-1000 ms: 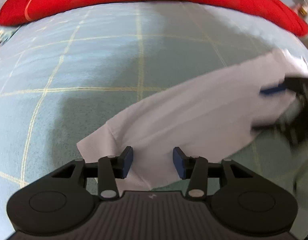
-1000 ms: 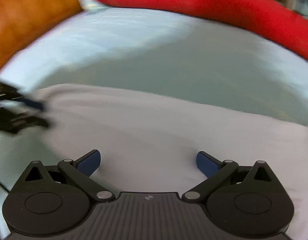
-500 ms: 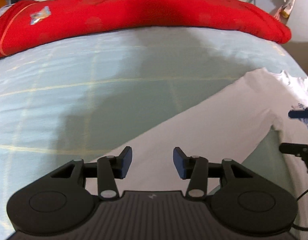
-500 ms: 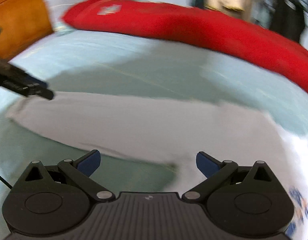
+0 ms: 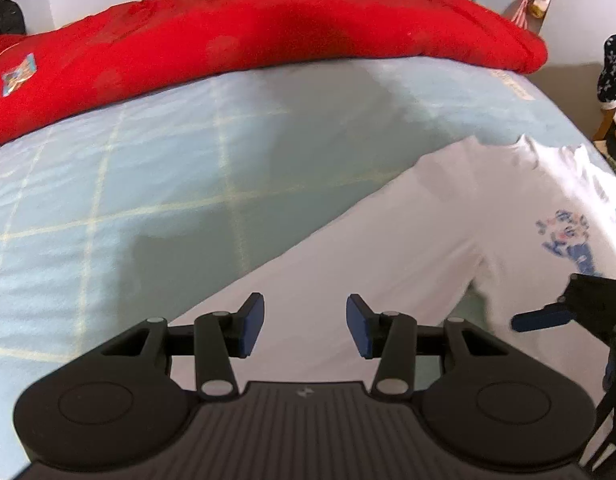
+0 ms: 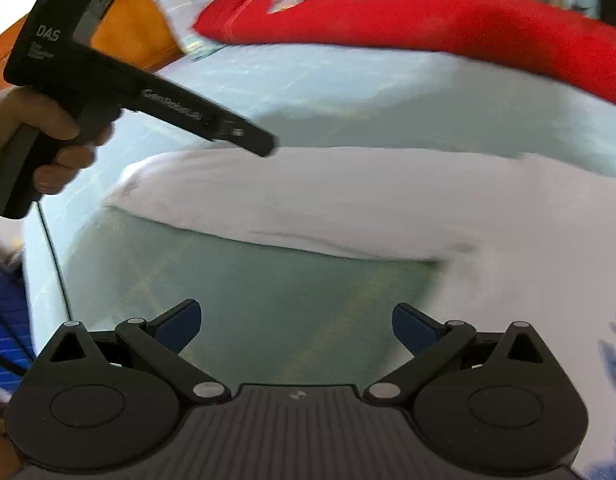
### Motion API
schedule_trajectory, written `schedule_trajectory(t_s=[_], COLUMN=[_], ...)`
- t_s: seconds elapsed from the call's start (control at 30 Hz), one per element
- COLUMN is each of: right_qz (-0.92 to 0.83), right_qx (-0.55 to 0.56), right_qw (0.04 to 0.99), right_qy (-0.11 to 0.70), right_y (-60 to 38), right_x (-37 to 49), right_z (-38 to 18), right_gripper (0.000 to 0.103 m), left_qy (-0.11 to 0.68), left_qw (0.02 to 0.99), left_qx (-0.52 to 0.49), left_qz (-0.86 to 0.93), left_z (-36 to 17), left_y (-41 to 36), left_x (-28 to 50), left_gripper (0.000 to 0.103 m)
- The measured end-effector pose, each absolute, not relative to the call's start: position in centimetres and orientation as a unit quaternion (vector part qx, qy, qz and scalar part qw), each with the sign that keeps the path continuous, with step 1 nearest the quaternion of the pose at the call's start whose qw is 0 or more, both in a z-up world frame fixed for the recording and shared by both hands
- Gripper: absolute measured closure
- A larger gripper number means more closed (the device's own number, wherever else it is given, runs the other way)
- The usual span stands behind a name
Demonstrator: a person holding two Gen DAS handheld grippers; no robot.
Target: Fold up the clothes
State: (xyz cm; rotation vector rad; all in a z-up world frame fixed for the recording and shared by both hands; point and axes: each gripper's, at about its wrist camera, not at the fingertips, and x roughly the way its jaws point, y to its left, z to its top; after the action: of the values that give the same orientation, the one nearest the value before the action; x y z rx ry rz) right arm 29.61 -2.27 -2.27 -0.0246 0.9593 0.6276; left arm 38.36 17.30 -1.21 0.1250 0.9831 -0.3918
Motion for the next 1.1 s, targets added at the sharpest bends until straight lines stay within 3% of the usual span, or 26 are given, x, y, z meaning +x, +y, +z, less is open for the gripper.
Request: schedule_trajectory(t_s=[0.13,0.43,0.63,0.87,1.1], right_qz=[0.27,0.391,0.341,0.218,0.145], right_qx=[0.016,0.012,-0.132,-0.265,-0.204], right_qw=[0.822,0.779,0.82,0.83,0.84], right_qy=[0.502,0.49,0.439,0.439,0.482], right_y=[-4.7,-0.5,-5.9,-14.9,-19.8], right_x=[29.4,28.0,28.2,29.8,30.0], right_z=[-3.8,-3.7,-1.7,-1.0,-4.0], right_gripper=[0.0,0.0,0.0,0.0,0.0], left_qy=[0.464,0.472,0.471,0.489,0.537], left_qw=[0.861,0.85,0.849,0.82,0.761], left_qx=[0.049,0.068,0.076,-0.006,0.011], left_qz=[-0.202,-0.224,-0.226,-0.296,-0.364], left_z=[-1.4,-0.9,-0.7,-2.1,-6.3], left_y=[14.8,11.4,10.1,7.3,3.2], left_x=[38.6,38.0,37.4,33.7,28.4], left_gripper=[0.057,0.057,0.057,0.062,0.062])
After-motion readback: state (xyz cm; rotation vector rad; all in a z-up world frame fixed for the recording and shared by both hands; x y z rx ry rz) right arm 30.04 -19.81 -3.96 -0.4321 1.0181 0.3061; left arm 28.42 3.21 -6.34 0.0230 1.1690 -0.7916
